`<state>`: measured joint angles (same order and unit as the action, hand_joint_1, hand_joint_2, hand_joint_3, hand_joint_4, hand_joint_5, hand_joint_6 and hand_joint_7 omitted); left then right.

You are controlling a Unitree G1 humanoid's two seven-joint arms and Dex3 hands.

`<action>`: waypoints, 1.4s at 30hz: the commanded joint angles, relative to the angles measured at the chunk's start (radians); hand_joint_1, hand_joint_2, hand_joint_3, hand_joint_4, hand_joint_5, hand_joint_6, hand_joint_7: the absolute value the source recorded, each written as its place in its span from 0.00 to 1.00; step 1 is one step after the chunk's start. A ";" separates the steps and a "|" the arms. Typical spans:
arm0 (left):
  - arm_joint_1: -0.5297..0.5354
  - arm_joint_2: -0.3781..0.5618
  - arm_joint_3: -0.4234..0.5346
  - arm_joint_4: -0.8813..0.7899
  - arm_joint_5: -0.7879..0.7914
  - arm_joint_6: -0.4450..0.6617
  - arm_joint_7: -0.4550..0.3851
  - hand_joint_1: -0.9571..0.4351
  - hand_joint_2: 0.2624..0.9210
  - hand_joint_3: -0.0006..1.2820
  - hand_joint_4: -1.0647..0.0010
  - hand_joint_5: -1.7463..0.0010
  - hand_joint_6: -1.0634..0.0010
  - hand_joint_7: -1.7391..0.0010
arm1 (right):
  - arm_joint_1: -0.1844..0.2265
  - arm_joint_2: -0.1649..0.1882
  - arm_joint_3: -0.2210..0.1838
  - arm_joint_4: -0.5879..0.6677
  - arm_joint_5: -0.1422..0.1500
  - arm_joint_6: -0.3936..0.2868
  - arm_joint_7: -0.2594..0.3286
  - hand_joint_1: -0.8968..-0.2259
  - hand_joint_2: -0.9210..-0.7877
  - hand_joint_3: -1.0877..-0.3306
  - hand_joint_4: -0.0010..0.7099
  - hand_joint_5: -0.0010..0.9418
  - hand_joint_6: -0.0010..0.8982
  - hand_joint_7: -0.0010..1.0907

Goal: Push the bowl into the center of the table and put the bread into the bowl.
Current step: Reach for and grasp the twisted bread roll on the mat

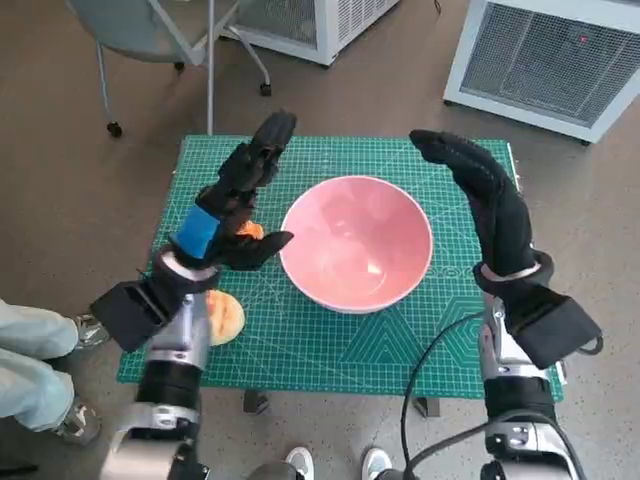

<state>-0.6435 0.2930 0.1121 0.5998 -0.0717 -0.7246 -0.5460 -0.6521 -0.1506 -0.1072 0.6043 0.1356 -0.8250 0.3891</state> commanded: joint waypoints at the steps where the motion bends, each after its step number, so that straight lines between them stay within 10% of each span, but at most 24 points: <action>1: -0.047 0.232 -0.034 -0.118 0.339 0.286 0.137 0.36 0.82 0.03 0.93 1.00 0.81 0.99 | 0.022 0.006 0.010 0.004 -0.002 0.009 -0.010 0.19 0.00 0.38 0.20 0.00 0.00 0.44; 12: -0.143 0.313 -0.144 -0.114 0.557 0.691 0.114 0.53 0.70 0.01 0.92 1.00 0.71 0.98 | 0.016 0.009 0.008 0.021 0.002 0.002 -0.007 0.18 0.00 0.38 0.20 0.00 0.00 0.43; 42: -0.398 0.212 -0.481 0.433 0.704 0.814 0.132 0.50 0.71 0.00 0.87 1.00 0.68 0.99 | 0.016 0.022 0.012 0.043 0.004 -0.011 -0.022 0.22 0.00 0.38 0.21 0.00 0.00 0.43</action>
<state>-1.0118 0.5176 -0.3507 0.9888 0.6213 0.0942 -0.4338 -0.6539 -0.1323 -0.0982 0.6413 0.1358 -0.8429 0.3743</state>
